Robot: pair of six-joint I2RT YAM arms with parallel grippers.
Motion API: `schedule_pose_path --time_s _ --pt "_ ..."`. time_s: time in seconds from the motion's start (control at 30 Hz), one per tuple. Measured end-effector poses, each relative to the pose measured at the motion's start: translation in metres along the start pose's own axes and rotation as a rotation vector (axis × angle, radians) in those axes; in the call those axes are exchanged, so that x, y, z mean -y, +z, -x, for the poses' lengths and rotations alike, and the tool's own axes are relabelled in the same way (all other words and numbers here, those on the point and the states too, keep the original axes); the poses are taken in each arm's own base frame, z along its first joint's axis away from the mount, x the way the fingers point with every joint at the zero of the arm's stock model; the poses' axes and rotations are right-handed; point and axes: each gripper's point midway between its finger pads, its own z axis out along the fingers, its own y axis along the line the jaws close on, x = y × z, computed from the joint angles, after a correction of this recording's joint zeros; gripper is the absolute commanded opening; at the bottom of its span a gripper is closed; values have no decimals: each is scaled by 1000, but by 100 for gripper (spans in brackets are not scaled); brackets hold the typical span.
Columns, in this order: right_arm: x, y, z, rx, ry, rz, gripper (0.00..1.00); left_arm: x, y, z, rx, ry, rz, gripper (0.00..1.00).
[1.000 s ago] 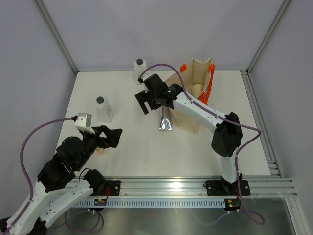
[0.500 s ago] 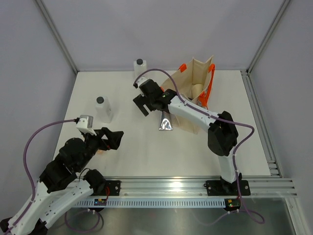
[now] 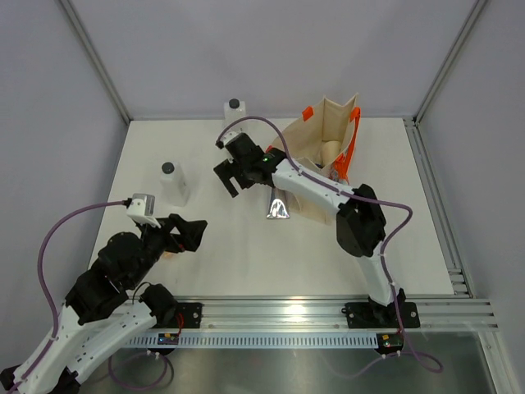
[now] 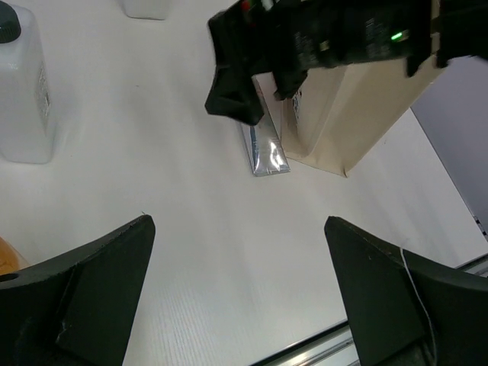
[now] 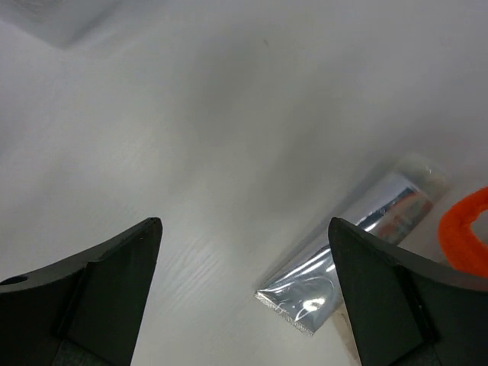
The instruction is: Place the personal care products into the canvas bag
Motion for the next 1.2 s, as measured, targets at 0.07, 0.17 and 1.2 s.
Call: schedule_pose_path --time_s 0.07,0.17,1.2 --pt "15 30 -33 -88 74 -123 100 0 -1 0 0 -4 -3 99" --pt "38 52 -77 -187 129 -293 99 0 -2 -1 3 -10 -5 99" --pt "115 89 -132 -291 480 -285 41 -1 4 -18 -45 -39 -6 99"
